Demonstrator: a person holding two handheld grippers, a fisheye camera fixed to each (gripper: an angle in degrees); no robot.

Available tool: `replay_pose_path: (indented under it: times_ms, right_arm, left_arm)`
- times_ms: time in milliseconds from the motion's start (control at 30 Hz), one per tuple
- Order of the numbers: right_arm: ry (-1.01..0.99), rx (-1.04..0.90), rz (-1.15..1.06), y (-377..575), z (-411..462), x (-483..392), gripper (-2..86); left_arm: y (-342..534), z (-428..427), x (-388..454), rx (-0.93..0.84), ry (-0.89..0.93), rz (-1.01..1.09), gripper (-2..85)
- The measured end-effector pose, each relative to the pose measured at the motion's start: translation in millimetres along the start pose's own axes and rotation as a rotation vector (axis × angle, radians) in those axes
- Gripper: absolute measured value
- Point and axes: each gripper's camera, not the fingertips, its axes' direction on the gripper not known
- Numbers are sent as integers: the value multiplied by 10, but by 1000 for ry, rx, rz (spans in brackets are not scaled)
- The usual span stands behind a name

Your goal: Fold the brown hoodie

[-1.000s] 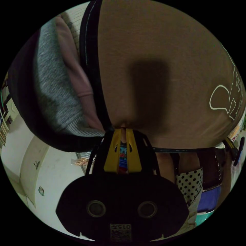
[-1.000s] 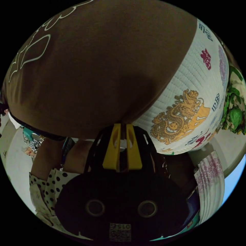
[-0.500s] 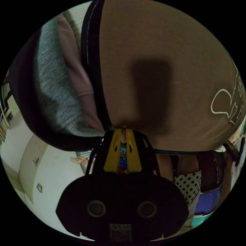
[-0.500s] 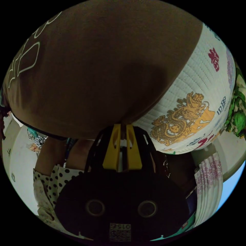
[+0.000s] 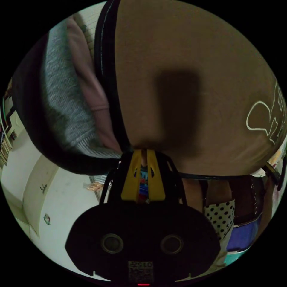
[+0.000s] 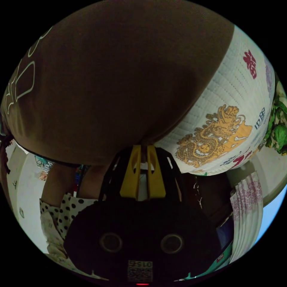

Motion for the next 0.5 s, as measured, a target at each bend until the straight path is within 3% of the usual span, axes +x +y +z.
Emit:
replay_pose_path:
  times_ms: [167,333,433,500]
  right_arm:
    - [-15,3,10,138,-264,-66,21]
    - [-13,25,16,335,-577,-189,22]
    - [13,55,15,480,-760,-304,22]
    - [7,81,17,577,-872,-344,24]
  left_arm:
    - [954,-43,-381,318,46,58,9]
    - [1483,-50,-941,368,211,-12,1]
    - [1660,-80,-1155,323,96,-71,-3]
    - [1808,-239,-1132,402,41,-14,-3]
